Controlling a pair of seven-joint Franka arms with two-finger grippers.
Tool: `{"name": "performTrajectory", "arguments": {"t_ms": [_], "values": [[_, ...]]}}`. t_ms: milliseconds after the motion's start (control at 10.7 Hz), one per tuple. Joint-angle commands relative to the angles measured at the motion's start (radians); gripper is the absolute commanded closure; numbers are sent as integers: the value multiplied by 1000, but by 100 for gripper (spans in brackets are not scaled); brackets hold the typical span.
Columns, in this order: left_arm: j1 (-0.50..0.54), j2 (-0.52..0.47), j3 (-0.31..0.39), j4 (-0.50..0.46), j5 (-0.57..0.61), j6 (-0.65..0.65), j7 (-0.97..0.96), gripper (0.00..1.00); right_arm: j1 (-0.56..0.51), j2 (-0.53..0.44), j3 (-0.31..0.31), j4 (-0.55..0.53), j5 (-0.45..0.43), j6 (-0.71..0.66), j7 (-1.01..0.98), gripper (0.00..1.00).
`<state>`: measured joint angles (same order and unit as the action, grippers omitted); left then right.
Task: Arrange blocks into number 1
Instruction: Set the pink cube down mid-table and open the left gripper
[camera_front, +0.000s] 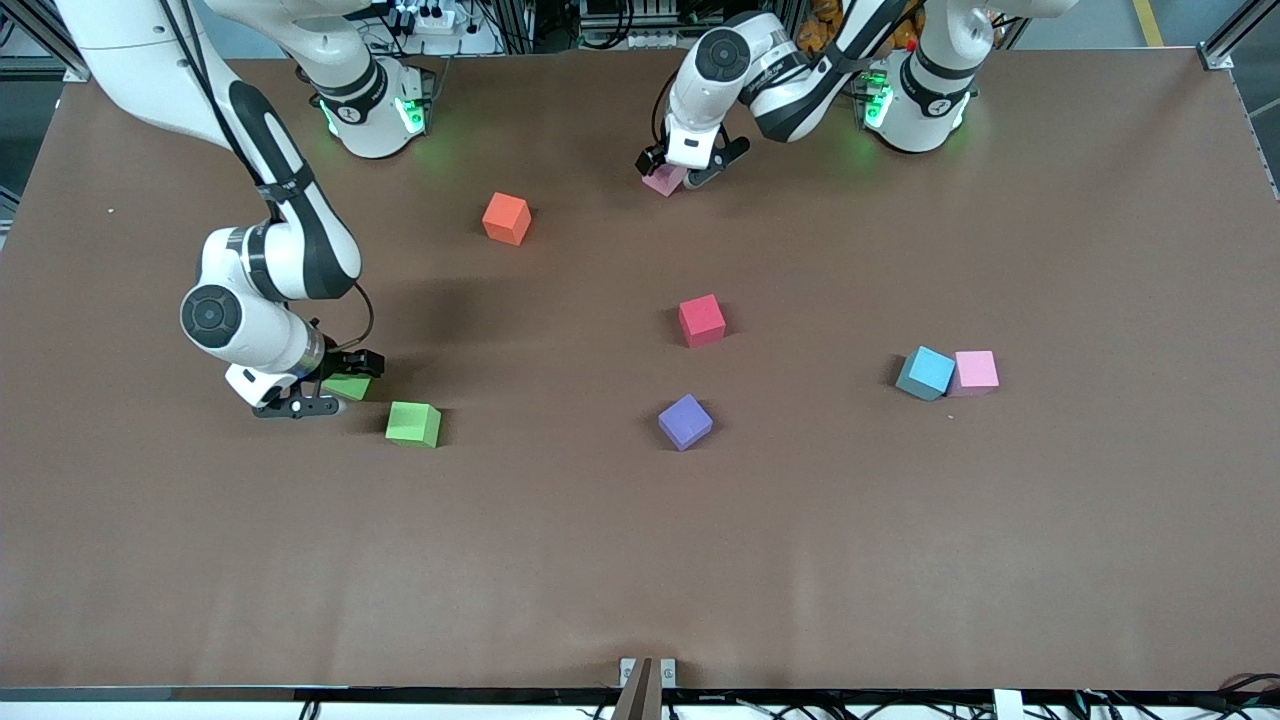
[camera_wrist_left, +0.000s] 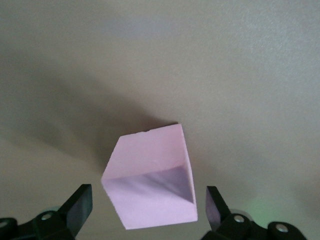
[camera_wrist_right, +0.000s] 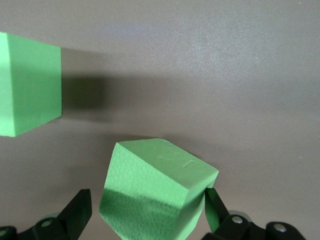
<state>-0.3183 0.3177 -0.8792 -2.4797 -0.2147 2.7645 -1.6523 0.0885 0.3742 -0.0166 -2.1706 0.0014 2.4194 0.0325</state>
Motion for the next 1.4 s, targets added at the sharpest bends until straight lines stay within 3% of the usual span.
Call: {"name": "performTrajectory", "arguments": {"t_ms": [0,187,375,656,749,843,936,1124,1311], "values": [[-25,40,25,22,18,13,-4,21,-12,-11,3,-18,5,12,7,0],[-45,63,42,25,43,33,-4,48,-13,-1,1,-18,5,20,7,0],[-62,69,58,42,57,35,-4,100,-21,9,0,-18,5,23,7,0],[-76,63,65,73,266,30,-3,100,-29,14,-5,-20,3,23,7,0],[-82,63,68,79,334,27,0,100,-29,15,-5,-18,3,23,7,12],[-84,63,87,79,410,24,6,100,-29,19,-5,-18,3,21,9,60],[-87,67,92,80,482,23,22,100,-30,19,-5,-18,3,20,12,83],[-93,64,98,90,512,-44,124,100,-29,15,-3,-18,2,14,12,100],[-117,66,98,154,512,-191,218,100,-27,0,-2,-18,3,-2,18,100]]}}
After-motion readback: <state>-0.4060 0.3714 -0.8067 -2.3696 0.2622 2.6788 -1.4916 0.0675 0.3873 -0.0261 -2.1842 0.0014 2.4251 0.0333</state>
